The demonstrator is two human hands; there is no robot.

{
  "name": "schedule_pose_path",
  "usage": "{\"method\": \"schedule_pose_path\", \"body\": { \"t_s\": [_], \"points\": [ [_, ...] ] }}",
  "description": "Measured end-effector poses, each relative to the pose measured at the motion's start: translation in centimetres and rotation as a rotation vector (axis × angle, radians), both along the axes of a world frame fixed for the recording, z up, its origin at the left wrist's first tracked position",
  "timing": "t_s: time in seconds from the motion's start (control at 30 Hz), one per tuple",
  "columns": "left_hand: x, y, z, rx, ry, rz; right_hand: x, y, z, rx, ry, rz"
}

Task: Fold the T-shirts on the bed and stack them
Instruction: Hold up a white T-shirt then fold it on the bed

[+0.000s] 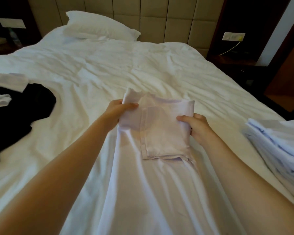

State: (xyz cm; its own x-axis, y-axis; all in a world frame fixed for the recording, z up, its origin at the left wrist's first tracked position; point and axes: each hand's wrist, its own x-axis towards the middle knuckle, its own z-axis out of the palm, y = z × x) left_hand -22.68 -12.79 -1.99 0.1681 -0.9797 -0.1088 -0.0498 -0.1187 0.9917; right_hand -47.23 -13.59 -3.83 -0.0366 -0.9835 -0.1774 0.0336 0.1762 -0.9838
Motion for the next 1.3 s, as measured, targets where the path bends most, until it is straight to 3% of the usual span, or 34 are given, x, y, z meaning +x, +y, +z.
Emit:
{"method": "schedule_pose_path", "body": {
  "t_s": [0.13, 0.2, 0.33, 0.43, 0.5, 0.57, 0.63, 0.7, 0.77, 0.83, 0.97, 1.03, 1.17, 1.3],
  "points": [
    [0.7, 5.4, 1.3, -0.093, 0.079, -0.073, -1.0, 4.8, 2.0, -0.144, 0.021, 0.05],
    [1.3, 8.4, 1.3, -0.146, 0.022, -0.161, -1.6, 7.4, 2.2, -0.209, 0.042, 0.084],
    [1.7, 13.2, -0.2, -0.157, -0.249, -0.32, -3.1, 12.2, 0.6, -0.295, 0.295, 0.128],
    [1.8, 15.2, -1.8, -0.074, -0.614, -0.55, -4.0, 14.7, -1.9, -0.233, 0.483, 0.314],
    [2.1, 16.2, -2.4, 0.031, -0.71, -0.686, -4.6, 15.4, -3.0, -0.168, 0.569, 0.416],
    [2.6, 16.9, -2.0, 0.124, -0.672, -0.76, -4.7, 15.7, -2.9, -0.137, 0.599, 0.466],
    [3.1, 17.1, -1.1, 0.168, -0.554, -0.755, -4.5, 15.4, -2.3, -0.132, 0.492, 0.328],
    [3.3, 16.5, -0.8, 0.147, -0.43, -0.603, -4.3, 14.2, -1.9, -0.054, 0.317, 0.0],
    [2.9, 15.6, -1.3, 0.127, -0.443, -0.299, -4.3, 13.0, -2.2, 0.106, 0.253, -0.211],
    [2.3, 15.1, -2.1, 0.272, -0.408, -0.106, -3.9, 12.8, -2.1, 0.289, 0.233, -0.138],
    [1.4, 14.9, -3.1, 0.569, -0.076, -0.177, -3.3, 13.3, -2.2, 0.496, 0.218, 0.251],
    [0.8, 14.7, -3.7, 0.562, -0.021, -0.169, -3.2, 13.2, -2.7, 0.464, 0.25, 0.193],
    [-0.3, 13.1, -3.8, 0.392, -0.152, -0.06, -2.5, 12.1, -3.2, 0.313, 0.286, 0.086],
    [-0.6, 9.4, -1.6, 0.235, -0.094, -0.026, -1.9, 9.8, -1.1, 0.178, 0.264, 0.017]
  ]
}}
